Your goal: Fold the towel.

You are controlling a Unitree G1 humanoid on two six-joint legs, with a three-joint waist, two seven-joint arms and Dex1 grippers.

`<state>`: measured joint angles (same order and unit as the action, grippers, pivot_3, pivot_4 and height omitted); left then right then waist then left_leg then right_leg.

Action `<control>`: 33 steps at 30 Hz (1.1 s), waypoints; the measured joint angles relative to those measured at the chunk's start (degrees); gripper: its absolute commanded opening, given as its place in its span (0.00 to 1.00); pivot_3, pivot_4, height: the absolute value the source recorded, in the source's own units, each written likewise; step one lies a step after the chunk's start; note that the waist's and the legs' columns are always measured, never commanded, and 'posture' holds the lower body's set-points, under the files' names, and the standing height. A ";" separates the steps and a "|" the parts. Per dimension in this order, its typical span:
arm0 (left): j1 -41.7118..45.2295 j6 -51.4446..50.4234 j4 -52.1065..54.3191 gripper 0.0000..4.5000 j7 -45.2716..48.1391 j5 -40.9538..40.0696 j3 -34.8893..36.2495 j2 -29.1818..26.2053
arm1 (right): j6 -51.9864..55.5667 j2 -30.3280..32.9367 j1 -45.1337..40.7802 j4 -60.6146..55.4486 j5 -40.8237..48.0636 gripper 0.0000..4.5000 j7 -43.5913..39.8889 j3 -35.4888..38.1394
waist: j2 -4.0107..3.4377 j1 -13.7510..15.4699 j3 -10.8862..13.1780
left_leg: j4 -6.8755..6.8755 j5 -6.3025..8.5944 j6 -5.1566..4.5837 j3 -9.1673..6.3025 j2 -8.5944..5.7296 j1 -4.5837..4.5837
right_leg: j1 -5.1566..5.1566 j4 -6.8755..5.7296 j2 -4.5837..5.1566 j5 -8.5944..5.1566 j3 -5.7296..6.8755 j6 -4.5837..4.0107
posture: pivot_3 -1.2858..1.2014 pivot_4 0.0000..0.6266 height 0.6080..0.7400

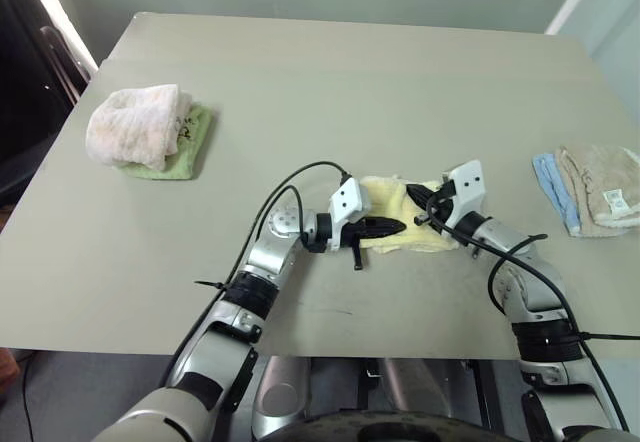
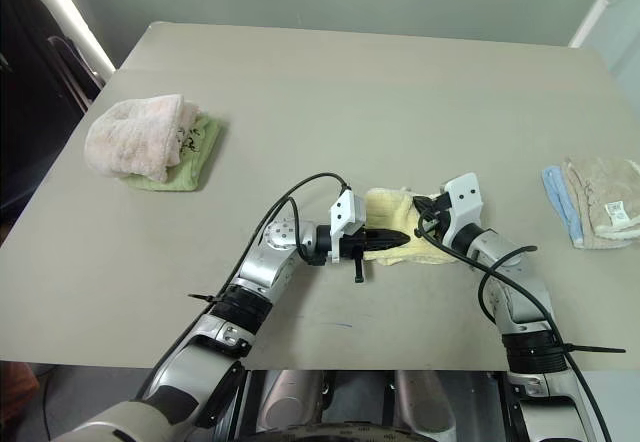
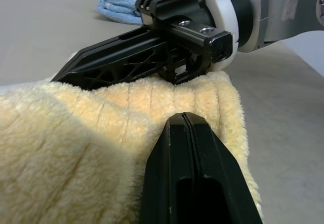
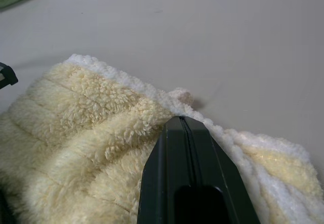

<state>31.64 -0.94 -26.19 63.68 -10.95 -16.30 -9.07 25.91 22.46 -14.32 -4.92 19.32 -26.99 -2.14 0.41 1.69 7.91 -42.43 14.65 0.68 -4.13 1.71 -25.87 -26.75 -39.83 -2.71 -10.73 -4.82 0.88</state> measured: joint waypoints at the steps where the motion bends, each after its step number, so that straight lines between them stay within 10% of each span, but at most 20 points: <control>1: 0.05 -0.12 0.00 0.00 0.02 -0.06 0.10 -0.15 | -0.13 0.46 0.00 0.02 -0.13 0.00 -0.61 -0.02 | 0.00 0.00 0.00 | 0.00 0.00 0.00 0.00 0.00 0.00 | 0.00 0.00 0.00 0.00 0.00 0.00 | 0.52 0.24 0.68; 4: 0.65 -0.26 0.00 0.00 0.43 -0.10 0.42 -1.34 | -0.03 1.86 0.00 -0.05 0.14 0.00 -2.88 0.29 | 0.00 -0.03 0.00 | 0.00 0.00 0.00 0.00 0.00 0.00 | -0.01 0.00 0.00 -0.01 0.00 -0.02 | 0.52 0.24 0.68; 18: 4.14 -7.55 6.41 0.00 0.61 -7.98 7.13 -1.36 | 12.48 4.89 -4.63 -11.80 16.51 0.99 -6.84 9.55 | -0.04 -0.13 0.03 | 0.01 0.00 0.02 0.04 -0.02 -0.15 | -0.11 0.03 0.00 -0.05 0.00 -0.01 | 0.52 0.24 0.68; 33: 1.09 -8.66 12.18 0.00 5.71 -10.40 11.11 -13.70 | 39.54 23.85 -6.86 2.25 34.65 0.99 -13.75 21.82 | -0.04 -0.36 0.03 | 0.06 0.06 0.05 0.06 -0.01 -0.22 | -0.21 0.05 -0.01 -0.15 -0.01 -0.06 | 0.52 0.24 0.68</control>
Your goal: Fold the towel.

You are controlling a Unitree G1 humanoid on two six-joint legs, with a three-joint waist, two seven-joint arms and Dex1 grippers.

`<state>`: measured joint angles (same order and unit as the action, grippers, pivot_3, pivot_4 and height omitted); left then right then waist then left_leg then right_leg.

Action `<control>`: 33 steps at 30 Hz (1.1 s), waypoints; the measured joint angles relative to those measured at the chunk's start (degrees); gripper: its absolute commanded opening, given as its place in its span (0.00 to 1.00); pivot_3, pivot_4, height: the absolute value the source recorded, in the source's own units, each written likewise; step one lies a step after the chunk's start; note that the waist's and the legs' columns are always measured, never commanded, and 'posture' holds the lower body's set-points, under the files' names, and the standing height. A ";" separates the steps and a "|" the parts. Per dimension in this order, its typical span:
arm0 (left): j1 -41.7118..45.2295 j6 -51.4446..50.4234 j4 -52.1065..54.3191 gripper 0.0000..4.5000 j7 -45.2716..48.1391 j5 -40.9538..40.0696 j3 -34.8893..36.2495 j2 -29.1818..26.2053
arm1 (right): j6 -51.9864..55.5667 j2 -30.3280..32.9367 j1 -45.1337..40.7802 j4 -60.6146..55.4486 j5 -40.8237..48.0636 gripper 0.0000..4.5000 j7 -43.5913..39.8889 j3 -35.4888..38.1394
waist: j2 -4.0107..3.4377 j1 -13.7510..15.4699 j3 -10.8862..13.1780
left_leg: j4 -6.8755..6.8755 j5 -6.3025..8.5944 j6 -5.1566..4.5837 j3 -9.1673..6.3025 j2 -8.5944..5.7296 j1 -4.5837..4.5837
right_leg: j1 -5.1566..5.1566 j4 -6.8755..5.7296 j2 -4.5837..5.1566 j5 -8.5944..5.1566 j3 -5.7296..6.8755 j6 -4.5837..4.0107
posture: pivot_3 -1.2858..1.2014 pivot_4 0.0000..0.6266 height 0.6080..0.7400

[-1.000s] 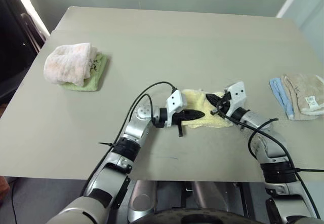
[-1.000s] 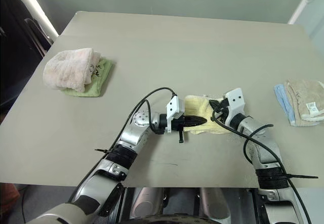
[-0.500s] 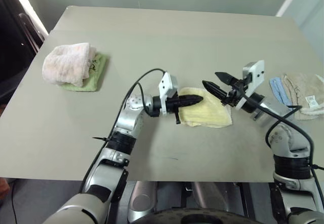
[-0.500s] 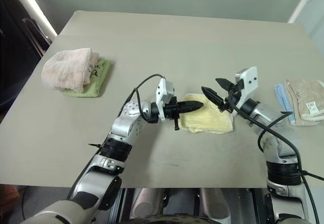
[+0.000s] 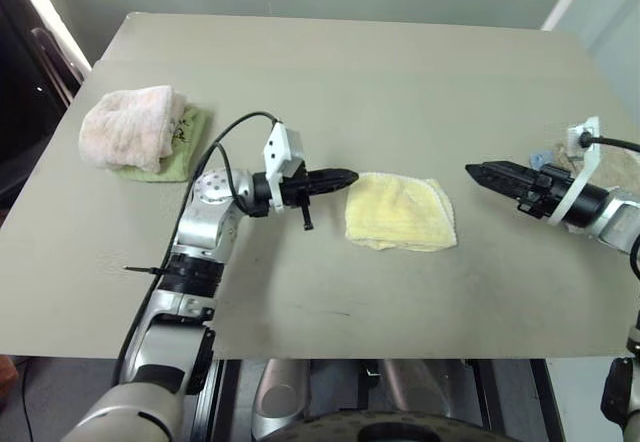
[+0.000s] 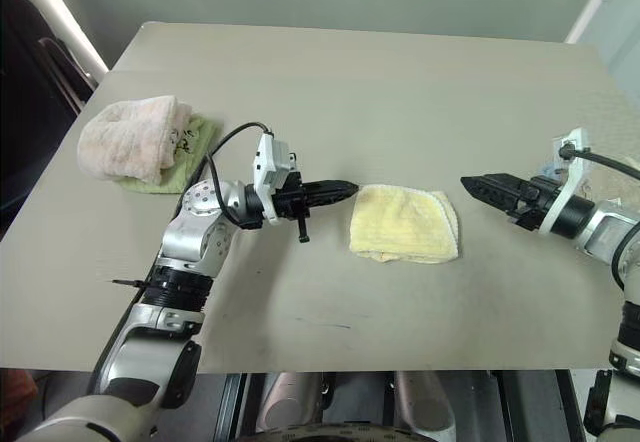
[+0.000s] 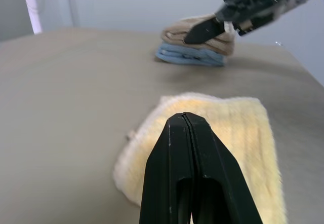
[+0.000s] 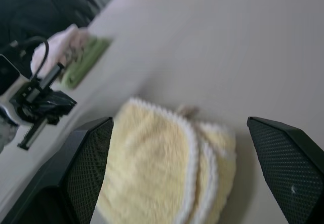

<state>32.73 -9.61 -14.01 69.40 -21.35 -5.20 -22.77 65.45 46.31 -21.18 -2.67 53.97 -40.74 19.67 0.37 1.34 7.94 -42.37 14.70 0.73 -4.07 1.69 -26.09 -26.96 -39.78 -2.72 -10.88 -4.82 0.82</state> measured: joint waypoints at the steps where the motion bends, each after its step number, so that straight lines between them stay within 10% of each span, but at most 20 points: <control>1: -1.11 0.00 0.47 0.00 0.63 -0.01 0.04 -1.35 | 1.55 1.92 0.14 1.52 -0.29 0.99 -1.15 -1.10 | 0.00 0.00 0.00 | 0.02 0.02 0.01 -0.03 0.00 -0.02 | -0.01 0.00 0.00 -0.04 0.01 -0.01 | 0.52 0.24 0.68; 30: -10.14 -3.75 11.88 0.00 -3.55 -0.05 -0.53 -3.84 | 4.04 -5.32 -11.12 16.10 -10.99 0.99 -14.48 -20.24 | -0.04 -1.22 -0.02 | 0.06 0.07 0.01 -0.01 0.07 0.00 | -0.19 -0.08 -0.01 0.06 0.06 -0.33 | 0.52 0.24 0.68; 33: -10.23 -3.72 11.87 0.00 -3.77 0.07 -0.53 -3.94 | 3.91 -5.54 -11.43 17.08 -11.61 0.85 -15.06 -20.40 | -0.04 -1.22 -0.02 | 0.07 0.07 0.01 -0.01 0.08 0.00 | -0.19 -0.09 -0.01 0.15 0.07 -0.50 | 0.52 0.24 0.68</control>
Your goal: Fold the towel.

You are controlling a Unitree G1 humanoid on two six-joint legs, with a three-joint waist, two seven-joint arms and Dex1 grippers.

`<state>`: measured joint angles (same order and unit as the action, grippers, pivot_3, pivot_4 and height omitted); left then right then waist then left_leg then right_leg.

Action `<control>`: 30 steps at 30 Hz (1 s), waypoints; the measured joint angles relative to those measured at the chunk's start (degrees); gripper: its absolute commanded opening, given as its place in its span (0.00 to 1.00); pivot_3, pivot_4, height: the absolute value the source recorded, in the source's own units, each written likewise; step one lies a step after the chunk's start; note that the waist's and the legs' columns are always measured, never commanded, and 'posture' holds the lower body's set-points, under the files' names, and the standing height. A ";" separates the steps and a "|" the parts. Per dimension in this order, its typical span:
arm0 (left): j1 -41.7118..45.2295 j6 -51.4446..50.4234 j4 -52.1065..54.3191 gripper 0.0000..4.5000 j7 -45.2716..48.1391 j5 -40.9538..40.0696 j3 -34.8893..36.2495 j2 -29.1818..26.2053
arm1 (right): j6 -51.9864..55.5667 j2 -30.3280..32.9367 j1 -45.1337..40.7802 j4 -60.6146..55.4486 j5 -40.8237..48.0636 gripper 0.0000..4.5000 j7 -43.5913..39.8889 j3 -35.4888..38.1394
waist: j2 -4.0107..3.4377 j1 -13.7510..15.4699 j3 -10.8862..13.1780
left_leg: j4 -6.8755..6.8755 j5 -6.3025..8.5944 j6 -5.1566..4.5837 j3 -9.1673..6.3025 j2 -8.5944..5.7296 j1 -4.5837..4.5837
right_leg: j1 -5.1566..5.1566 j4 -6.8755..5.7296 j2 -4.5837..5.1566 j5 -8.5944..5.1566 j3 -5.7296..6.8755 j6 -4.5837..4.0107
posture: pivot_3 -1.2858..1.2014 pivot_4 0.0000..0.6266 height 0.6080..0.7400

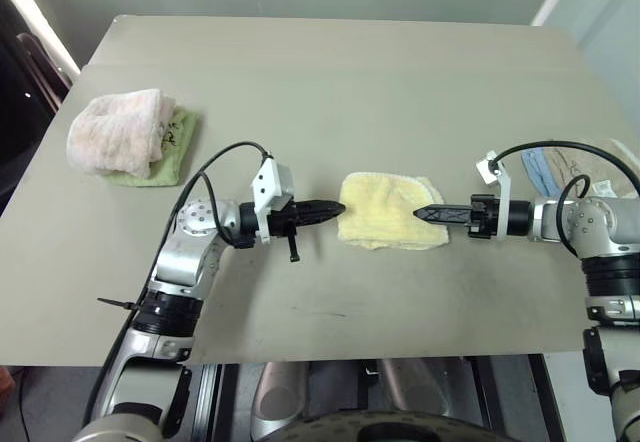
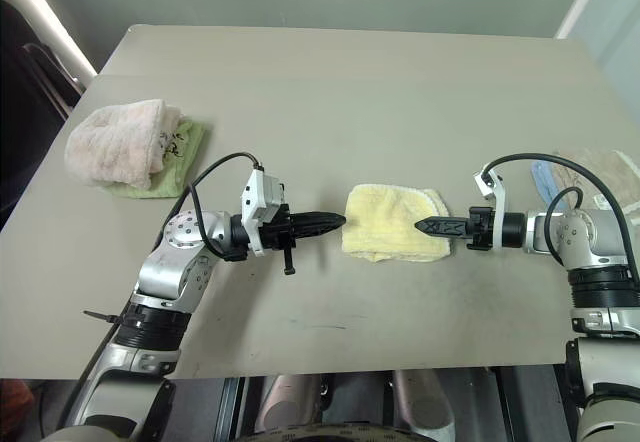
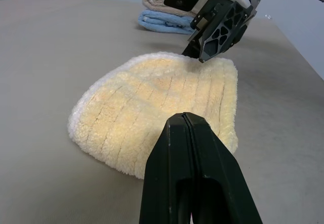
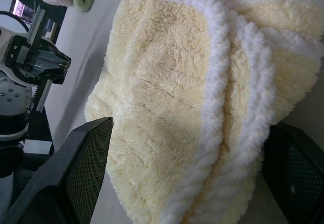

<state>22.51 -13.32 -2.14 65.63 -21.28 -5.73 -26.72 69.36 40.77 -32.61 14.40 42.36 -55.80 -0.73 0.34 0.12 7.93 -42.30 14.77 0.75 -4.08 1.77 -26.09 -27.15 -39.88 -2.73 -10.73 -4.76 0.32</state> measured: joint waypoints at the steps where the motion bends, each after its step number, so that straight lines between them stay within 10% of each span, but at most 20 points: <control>1: -0.07 0.09 -0.06 0.00 -0.14 0.21 0.00 -0.02 | -0.41 -0.10 0.00 0.42 -0.41 0.78 -0.24 -0.21 | 0.00 0.00 0.00 | 0.00 0.00 0.00 0.00 0.00 0.00 | 0.00 0.00 0.00 0.03 0.00 -0.06 | 0.52 0.24 0.68; 11: 1.53 1.62 -3.46 0.00 -1.05 1.64 -0.11 -0.04 | -0.84 -1.71 -0.85 1.73 -0.99 0.00 -1.40 1.27 | 0.00 0.03 0.00 | 0.00 -0.01 0.01 0.00 0.00 -0.02 | -0.02 -0.01 0.00 0.19 0.00 -0.34 | 0.52 0.24 0.68; 20: 4.48 2.36 -6.93 0.00 -0.47 2.56 -0.41 0.40 | 3.71 -2.28 1.50 -6.85 3.36 0.00 0.80 7.51 | -0.01 0.08 0.00 | 0.04 0.00 0.01 0.02 0.00 -0.08 | -0.08 -0.01 0.00 0.18 0.01 -0.43 | 0.52 0.24 0.68; 30: 8.28 5.80 -13.62 0.00 0.73 3.97 -0.74 0.75 | 11.89 -8.03 0.41 -22.78 17.05 0.00 20.61 31.69 | -0.01 0.26 0.00 | 0.04 0.00 0.00 -0.01 -0.02 -0.06 | -0.07 -0.02 0.00 0.09 0.00 -0.24 | 0.52 0.24 0.68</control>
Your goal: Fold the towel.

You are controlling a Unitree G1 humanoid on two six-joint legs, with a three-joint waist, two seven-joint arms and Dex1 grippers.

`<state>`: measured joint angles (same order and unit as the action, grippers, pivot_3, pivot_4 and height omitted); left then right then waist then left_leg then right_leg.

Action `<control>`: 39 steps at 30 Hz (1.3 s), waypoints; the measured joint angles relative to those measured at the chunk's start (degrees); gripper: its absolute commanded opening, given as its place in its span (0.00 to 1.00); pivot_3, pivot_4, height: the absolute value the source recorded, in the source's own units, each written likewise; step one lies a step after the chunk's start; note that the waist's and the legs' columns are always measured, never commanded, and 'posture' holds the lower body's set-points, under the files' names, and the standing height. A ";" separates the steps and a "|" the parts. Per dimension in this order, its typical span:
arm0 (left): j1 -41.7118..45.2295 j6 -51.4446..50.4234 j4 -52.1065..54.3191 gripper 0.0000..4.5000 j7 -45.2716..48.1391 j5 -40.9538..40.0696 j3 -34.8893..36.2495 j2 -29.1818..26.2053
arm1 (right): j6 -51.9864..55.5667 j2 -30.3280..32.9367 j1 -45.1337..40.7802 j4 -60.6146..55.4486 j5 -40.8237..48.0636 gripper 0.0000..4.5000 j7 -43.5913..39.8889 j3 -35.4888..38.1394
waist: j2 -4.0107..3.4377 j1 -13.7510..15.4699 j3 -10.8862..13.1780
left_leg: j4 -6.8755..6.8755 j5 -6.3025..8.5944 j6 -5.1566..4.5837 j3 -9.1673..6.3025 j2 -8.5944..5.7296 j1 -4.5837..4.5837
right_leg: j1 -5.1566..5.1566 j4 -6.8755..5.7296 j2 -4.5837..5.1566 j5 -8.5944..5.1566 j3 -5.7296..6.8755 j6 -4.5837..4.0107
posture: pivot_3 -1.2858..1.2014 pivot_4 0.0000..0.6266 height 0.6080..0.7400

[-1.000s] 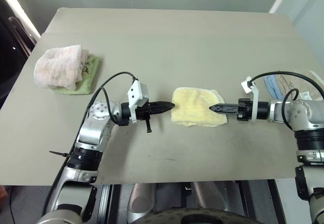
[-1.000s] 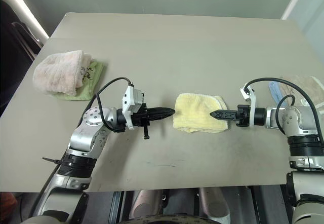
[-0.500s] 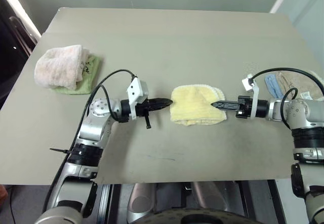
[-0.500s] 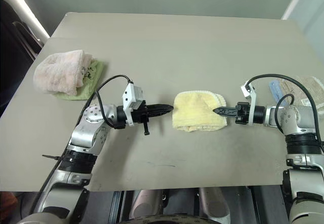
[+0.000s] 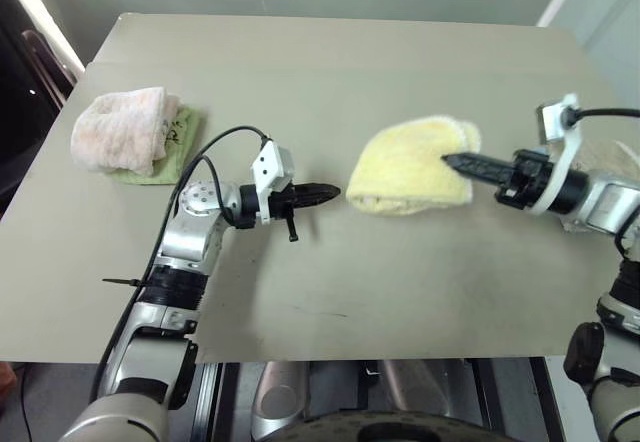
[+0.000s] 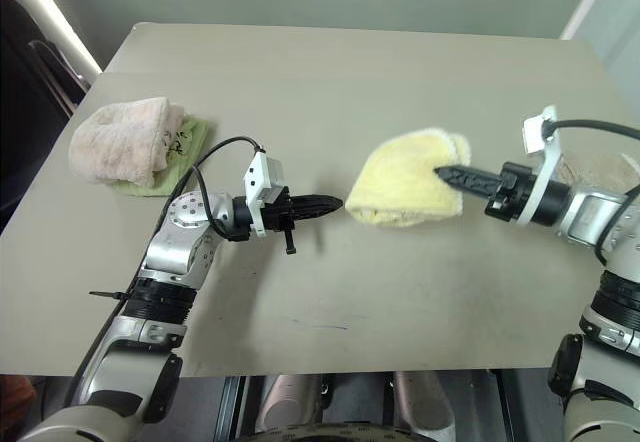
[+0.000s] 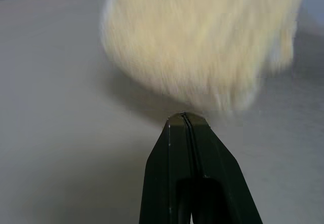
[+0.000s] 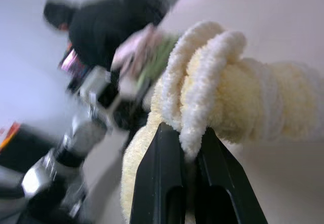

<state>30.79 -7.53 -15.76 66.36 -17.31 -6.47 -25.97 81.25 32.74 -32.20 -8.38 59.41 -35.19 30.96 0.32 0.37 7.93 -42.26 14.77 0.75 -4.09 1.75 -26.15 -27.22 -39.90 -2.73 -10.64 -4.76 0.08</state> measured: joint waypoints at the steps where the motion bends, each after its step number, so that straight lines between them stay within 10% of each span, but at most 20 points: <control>1: 0.19 0.17 -0.59 0.00 0.03 0.24 -0.04 0.09 | -0.30 -1.16 0.05 -1.12 0.46 0.00 2.89 2.10 | 0.00 0.02 0.00 | 0.00 0.00 0.00 -0.02 0.00 -0.01 | 0.00 0.00 0.00 0.00 0.00 0.00 | 0.52 0.24 0.68; 15: 5.47 2.89 -7.15 0.00 2.21 1.82 -2.06 5.14 | -22.60 -8.14 2.73 -5.26 6.15 0.00 32.13 23.16 | -0.02 0.45 0.01 | 0.01 0.06 -0.12 -0.04 -0.02 -0.09 | -0.09 0.00 0.02 0.04 -0.06 1.00 | 0.52 0.24 0.68; 39: 5.02 6.20 -10.89 0.00 2.31 4.00 -2.65 7.80 | -37.93 -2.81 17.09 7.03 6.83 0.00 38.13 25.02 | -0.14 0.50 -0.03 | -0.02 0.07 -0.14 -0.03 -0.02 -0.10 | -0.02 0.04 0.02 0.04 -0.09 1.19 | 0.52 0.24 0.68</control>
<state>35.81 -1.32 -26.65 68.66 -13.31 -9.12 -18.17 43.33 29.93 -15.10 -1.35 66.23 2.94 55.98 0.19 0.87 7.90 -42.28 14.84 0.61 -4.11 1.73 -26.25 -27.24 -39.86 -2.71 -10.59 -4.85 1.27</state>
